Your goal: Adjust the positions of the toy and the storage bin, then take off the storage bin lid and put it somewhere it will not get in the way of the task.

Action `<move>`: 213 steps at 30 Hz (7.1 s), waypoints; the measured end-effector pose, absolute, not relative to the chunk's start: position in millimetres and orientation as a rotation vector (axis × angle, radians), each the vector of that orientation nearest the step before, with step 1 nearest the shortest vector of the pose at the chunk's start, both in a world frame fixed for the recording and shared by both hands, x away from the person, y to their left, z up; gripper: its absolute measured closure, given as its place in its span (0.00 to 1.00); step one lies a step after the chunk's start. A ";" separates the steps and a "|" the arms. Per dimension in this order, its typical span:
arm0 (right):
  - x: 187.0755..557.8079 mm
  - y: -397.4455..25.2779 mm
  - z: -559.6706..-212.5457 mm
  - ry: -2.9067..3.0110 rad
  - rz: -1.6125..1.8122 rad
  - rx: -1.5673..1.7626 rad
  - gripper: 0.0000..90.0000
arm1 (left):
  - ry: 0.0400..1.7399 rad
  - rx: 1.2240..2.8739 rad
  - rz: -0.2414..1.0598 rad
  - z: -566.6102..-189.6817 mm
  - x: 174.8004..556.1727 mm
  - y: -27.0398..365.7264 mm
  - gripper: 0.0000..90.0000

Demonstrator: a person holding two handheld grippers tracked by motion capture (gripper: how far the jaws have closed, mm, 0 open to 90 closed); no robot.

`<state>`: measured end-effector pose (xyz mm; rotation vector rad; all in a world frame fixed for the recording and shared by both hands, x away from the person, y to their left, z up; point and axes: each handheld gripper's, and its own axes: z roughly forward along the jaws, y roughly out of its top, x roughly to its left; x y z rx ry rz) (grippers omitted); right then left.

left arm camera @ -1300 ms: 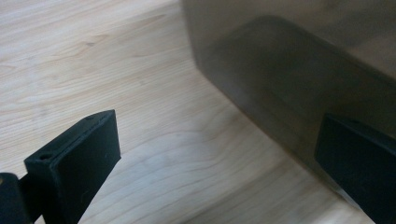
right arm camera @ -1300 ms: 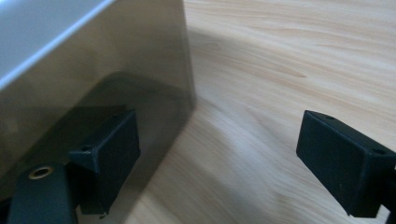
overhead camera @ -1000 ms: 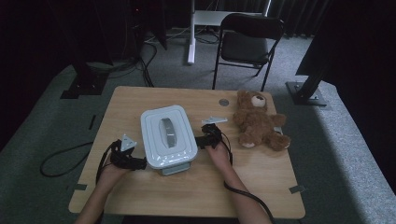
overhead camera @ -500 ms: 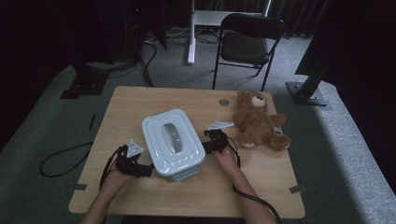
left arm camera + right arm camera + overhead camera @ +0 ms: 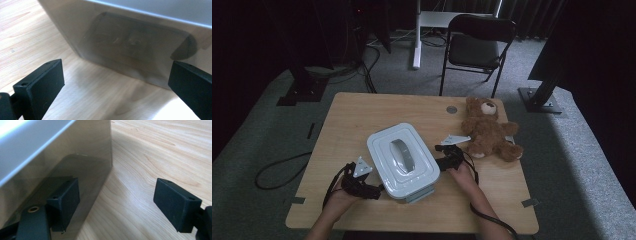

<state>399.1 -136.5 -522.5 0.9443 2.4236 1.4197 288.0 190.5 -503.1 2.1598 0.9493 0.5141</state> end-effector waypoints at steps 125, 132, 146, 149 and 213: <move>299.8 -293.1 -559.3 2.230 1.165 1.276 0.15 | 0.847 2.088 0.307 -422.0 298.7 95.4 0.06; 300.0 -292.4 -559.7 2.236 1.156 1.280 0.15 | 0.829 2.077 0.288 -422.6 299.0 90.9 0.15; 299.3 -290.1 -560.7 2.241 1.130 1.266 0.15 | 0.835 2.090 0.250 -430.3 305.7 85.9 0.19; 299.1 -290.3 -560.7 2.231 1.127 1.266 0.15 | 0.838 2.075 0.263 -431.8 305.1 85.9 0.20; 300.9 -283.2 -563.0 2.176 0.970 1.309 0.14 | 0.756 1.937 0.404 -373.0 263.0 146.2 0.67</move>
